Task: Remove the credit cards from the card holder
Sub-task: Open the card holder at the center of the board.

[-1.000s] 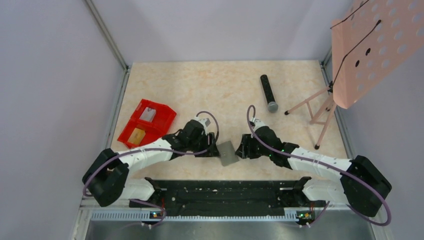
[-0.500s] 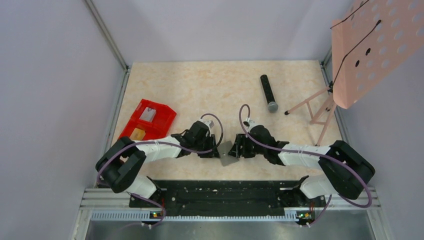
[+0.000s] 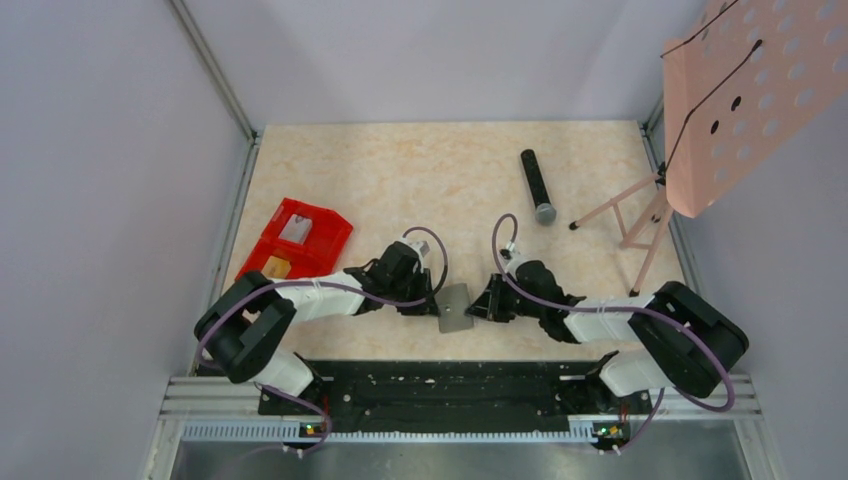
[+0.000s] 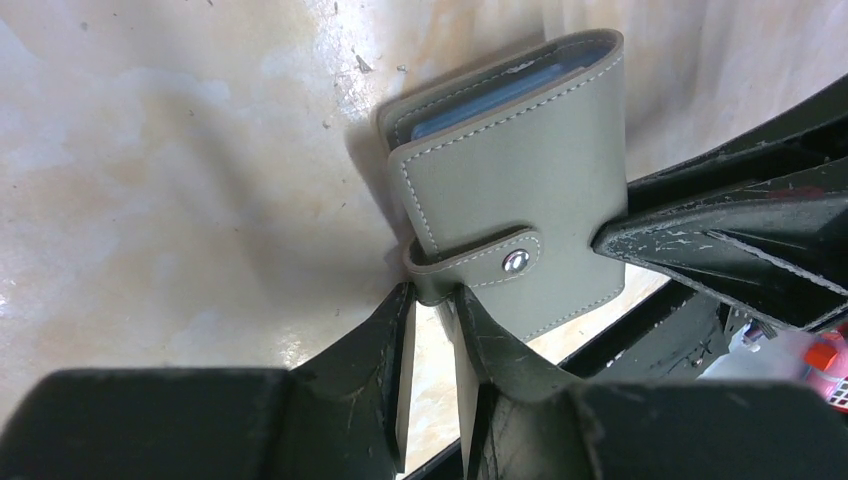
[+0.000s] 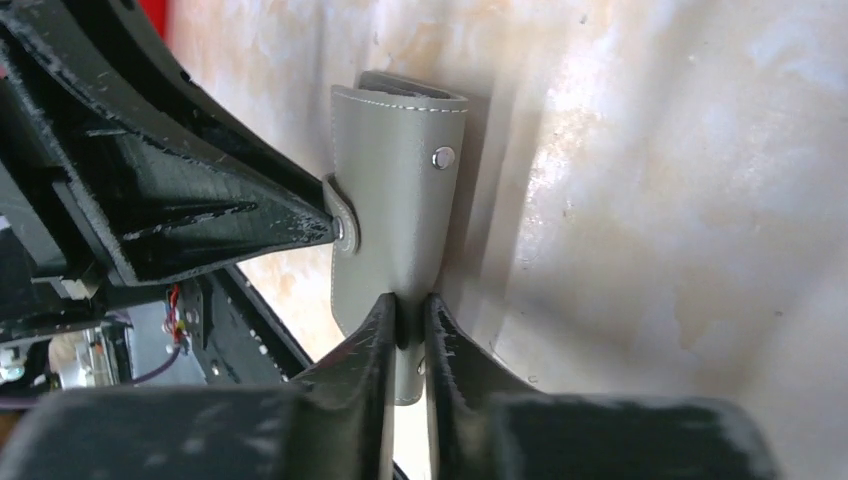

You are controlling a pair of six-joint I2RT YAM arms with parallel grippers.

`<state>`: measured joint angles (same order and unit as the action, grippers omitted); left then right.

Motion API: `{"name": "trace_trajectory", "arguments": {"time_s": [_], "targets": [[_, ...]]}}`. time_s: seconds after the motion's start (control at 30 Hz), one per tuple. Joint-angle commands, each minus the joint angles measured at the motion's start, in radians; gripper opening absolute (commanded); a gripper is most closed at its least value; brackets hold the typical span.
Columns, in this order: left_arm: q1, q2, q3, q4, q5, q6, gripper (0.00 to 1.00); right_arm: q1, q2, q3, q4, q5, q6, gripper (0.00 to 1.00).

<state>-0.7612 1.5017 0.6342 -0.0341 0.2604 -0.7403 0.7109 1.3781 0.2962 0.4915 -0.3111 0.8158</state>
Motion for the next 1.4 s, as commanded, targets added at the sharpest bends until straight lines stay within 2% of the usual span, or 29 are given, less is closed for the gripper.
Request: {"name": "trace_trajectory", "arguments": {"time_s": [0.0, 0.03, 0.13, 0.33, 0.43, 0.7, 0.93, 1.37], "targets": [[-0.022, 0.004, 0.007, 0.027, -0.003, -0.020, 0.26, 0.007, -0.022, -0.006, 0.213, -0.087, 0.069, 0.04], [-0.024, -0.004, 0.009, 0.026, -0.001, -0.023, 0.26, 0.007, -0.024, -0.011, 0.223, -0.087, 0.075, 0.00], [-0.027, -0.048, 0.027, -0.004, -0.014, -0.028, 0.30, 0.008, -0.040, -0.030, 0.255, -0.093, 0.098, 0.00], [-0.038, -0.135, 0.111, -0.150, -0.096, -0.016, 0.43, 0.011, -0.073, -0.045, 0.206, -0.052, 0.112, 0.00], [-0.057, -0.143, 0.154, -0.188, -0.105, -0.013, 0.46, 0.030, -0.079, -0.050, 0.208, -0.028, 0.128, 0.00], [-0.119, -0.078, 0.229, -0.276, -0.206, -0.015, 0.48, 0.103, -0.113, -0.029, 0.156, 0.076, 0.135, 0.00], [-0.142, -0.092, 0.230, -0.338, -0.306, -0.021, 0.48, 0.133, -0.139, -0.026, 0.123, 0.133, 0.131, 0.00], [-0.161, -0.017, 0.221, -0.281, -0.268, -0.018, 0.47, 0.142, -0.128, -0.035, 0.144, 0.138, 0.129, 0.00]]}}
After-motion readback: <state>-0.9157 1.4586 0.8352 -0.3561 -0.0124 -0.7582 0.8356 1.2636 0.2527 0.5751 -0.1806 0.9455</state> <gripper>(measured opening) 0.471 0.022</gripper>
